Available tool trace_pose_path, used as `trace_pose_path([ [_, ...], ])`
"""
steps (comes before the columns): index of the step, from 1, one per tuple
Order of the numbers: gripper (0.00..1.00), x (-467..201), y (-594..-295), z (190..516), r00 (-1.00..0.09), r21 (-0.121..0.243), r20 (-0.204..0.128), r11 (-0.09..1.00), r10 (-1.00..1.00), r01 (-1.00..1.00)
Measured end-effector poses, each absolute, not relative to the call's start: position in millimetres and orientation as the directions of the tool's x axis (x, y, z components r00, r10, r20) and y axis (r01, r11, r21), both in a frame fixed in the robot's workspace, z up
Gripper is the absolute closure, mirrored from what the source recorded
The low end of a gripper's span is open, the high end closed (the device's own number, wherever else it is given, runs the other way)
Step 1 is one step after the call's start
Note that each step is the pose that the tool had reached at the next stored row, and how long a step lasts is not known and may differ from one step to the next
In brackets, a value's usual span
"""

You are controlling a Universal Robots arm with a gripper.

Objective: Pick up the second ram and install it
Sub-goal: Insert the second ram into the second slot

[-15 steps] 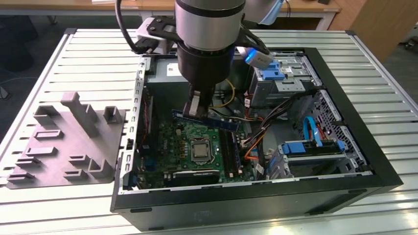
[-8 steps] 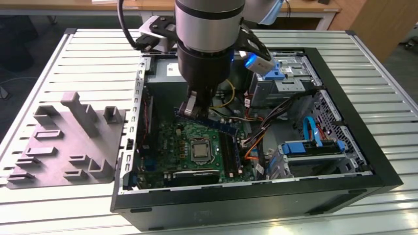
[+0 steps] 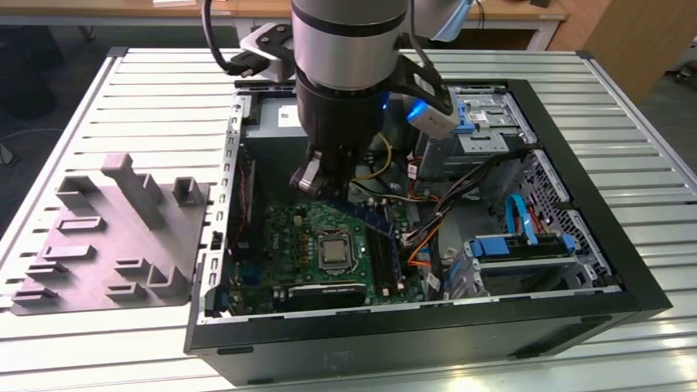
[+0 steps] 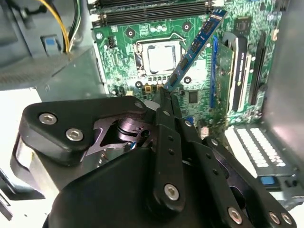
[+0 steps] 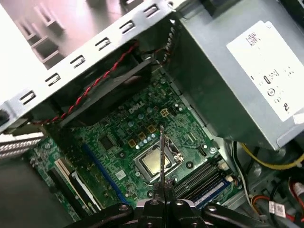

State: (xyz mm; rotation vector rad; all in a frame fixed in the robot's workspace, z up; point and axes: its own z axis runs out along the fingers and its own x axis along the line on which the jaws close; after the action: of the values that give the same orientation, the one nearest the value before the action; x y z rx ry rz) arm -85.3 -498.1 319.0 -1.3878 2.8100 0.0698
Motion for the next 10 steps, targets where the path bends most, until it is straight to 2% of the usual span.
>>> trace_pose_path([
  [10, 0.88, -85.3, -498.1, 316.5, -0.741, 0.037, -0.026, 0.740, -0.671, -0.672],
])
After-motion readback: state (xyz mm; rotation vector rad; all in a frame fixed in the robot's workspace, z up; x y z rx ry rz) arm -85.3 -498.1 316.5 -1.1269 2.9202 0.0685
